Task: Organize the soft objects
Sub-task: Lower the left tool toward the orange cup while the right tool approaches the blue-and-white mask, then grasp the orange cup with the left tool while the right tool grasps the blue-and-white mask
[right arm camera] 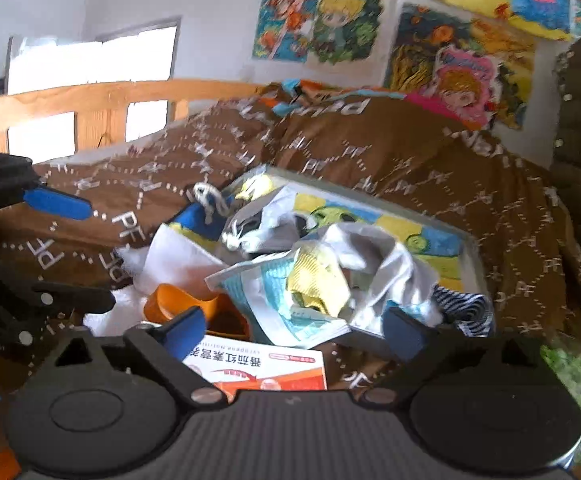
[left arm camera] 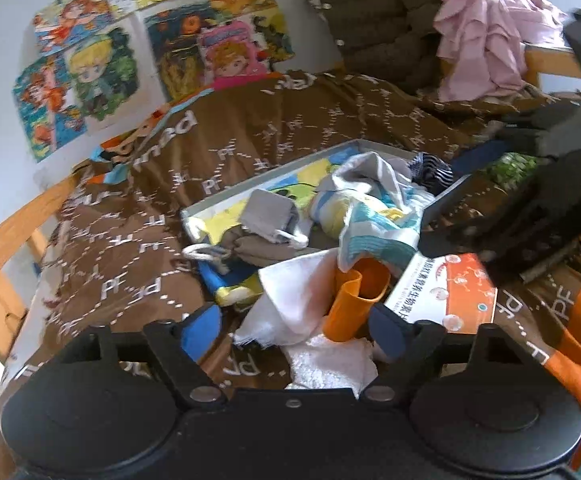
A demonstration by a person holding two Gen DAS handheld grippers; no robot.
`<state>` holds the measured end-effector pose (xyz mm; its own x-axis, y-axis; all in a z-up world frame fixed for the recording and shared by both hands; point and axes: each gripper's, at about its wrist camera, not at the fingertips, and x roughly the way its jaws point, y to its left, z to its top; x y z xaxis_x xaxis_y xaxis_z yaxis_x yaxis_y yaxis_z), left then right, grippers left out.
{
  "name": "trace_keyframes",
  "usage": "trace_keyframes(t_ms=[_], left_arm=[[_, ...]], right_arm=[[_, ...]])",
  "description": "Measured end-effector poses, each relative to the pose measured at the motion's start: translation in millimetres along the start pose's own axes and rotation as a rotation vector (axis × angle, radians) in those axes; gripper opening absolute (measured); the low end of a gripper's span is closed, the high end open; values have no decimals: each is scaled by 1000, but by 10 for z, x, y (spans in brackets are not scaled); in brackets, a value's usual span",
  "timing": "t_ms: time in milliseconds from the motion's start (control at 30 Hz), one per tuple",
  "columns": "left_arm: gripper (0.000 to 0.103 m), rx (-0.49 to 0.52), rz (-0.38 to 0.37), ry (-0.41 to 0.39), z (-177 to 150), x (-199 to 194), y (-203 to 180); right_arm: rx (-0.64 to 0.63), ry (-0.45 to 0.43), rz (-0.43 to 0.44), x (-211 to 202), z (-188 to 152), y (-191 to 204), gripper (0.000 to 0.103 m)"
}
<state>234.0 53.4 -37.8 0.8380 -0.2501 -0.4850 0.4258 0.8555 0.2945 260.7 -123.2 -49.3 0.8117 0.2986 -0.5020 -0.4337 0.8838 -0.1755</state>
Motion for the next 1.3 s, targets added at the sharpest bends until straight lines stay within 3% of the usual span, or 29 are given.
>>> trace_keyframes(t_ms=[100,400,567,800,933,1133,1233,1300], left_arm=[[70,5,-69,16,0,95,53],[66,7,-201,13,-6,361,165],[63,-24,-246,9,3,470,211],[46,-30,-287,58,-35,624,190],[45,-42,-291,63,-56,649,194],[28,-40,-309,55,-19,655,124],[22,-29,-313,49,7,638,70],[20,-43,-310,53,6,636,66]], right_arm=[[-28,24,16,121,16,-22,89],[-50,51,35,314,86,-46,79],[-59,63,37,378,87,-35,75],[-62,72,24,430,69,-41,69],[-60,78,23,463,54,-40,66],[-82,70,26,455,49,14,51],[-81,62,40,433,56,22,31],[-81,53,42,415,59,25,29]])
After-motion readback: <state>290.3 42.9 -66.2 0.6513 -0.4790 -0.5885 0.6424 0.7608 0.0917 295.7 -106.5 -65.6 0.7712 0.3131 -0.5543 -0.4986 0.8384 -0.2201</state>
